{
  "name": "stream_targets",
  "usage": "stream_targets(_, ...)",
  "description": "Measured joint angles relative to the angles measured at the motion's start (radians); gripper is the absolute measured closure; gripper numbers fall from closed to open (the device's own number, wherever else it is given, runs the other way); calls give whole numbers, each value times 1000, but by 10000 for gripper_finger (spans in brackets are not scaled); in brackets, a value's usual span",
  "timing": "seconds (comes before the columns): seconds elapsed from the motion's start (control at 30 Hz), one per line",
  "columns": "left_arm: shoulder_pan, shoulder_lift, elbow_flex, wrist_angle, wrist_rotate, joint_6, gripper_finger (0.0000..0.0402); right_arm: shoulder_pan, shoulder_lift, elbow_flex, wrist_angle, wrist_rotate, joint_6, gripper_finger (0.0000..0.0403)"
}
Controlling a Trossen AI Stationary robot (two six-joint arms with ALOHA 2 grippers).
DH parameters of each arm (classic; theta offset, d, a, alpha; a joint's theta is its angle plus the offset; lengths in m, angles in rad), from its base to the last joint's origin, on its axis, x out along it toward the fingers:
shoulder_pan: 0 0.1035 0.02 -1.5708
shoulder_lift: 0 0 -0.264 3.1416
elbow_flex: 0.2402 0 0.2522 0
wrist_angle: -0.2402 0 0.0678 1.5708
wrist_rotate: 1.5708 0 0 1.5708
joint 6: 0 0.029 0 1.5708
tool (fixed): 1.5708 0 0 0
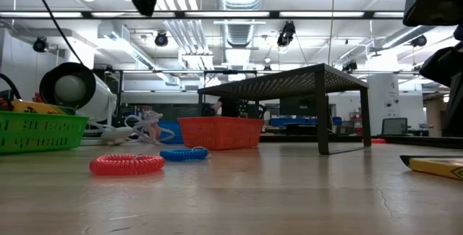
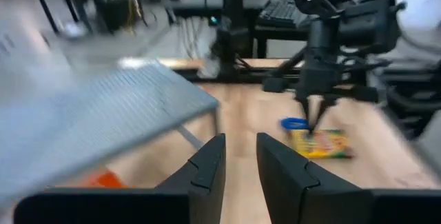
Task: Pick & Place Office Desk Supplies
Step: Put the crayon box into the green bin
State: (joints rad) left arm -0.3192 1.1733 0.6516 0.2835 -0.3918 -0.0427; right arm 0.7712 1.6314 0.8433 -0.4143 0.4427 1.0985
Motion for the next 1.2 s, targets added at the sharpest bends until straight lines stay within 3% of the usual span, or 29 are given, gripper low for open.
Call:
stream_targets(0.1,0,-44,-1,-20,-3,166,315,0,0,0,2,0,0,394)
stream_targets(0.17,-1,-73,-2,-24,3,193,315,0,0,0,5,0,0,394)
stream_targets(0.37,-1,-127,-2,-70,0,125,315,0,0,0,5,1,-1,394)
stream_targets(1.2,-1,-128,-3,-220,0,120,315,1,0,0,8,2,-65,394)
